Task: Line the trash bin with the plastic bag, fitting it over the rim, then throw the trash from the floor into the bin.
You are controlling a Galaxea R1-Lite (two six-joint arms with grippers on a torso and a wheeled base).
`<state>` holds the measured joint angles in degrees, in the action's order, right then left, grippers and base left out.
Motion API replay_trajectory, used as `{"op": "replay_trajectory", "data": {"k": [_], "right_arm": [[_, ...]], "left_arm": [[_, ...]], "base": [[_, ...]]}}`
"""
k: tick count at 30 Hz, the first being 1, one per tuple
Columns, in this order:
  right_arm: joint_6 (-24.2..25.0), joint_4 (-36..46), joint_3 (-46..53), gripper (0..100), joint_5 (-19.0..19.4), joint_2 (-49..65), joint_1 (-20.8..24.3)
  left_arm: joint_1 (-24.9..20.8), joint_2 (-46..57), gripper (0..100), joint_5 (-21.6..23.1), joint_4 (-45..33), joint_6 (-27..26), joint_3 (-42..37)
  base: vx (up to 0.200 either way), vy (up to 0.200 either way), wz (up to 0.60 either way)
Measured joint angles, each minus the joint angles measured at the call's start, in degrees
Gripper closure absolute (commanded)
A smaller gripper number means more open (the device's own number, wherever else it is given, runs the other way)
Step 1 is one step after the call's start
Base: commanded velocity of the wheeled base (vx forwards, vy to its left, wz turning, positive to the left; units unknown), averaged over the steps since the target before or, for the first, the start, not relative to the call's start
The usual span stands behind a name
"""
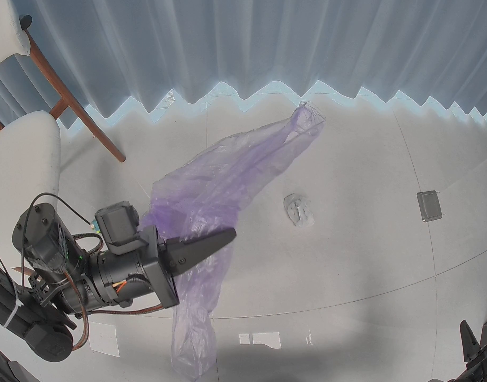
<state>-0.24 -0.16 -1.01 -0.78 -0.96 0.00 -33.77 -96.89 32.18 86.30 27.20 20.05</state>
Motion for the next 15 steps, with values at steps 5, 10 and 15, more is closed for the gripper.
{"op": "replay_trajectory", "data": {"k": [5, 10, 15], "right_arm": [[0.0, 0.0, 0.0, 0, -0.01, 0.0, 0.0], [0.0, 0.0, 0.0, 0, -0.01, 0.0, 0.0], [0.0, 0.0, 0.0, 0, -0.01, 0.0, 0.0]], "left_arm": [[-3.22, 1.06, 100, 0.13, 0.0, 0.01, -3.19], [-5.14, 1.94, 100, 0.5, 0.0, -0.05, -5.5], [-4.71, 1.83, 100, 0.52, 0.0, -0.33, -5.84]], "base": [[0.0, 0.0, 0.0], [0.0, 0.0, 0.0], [0.0, 0.0, 0.0]]}}
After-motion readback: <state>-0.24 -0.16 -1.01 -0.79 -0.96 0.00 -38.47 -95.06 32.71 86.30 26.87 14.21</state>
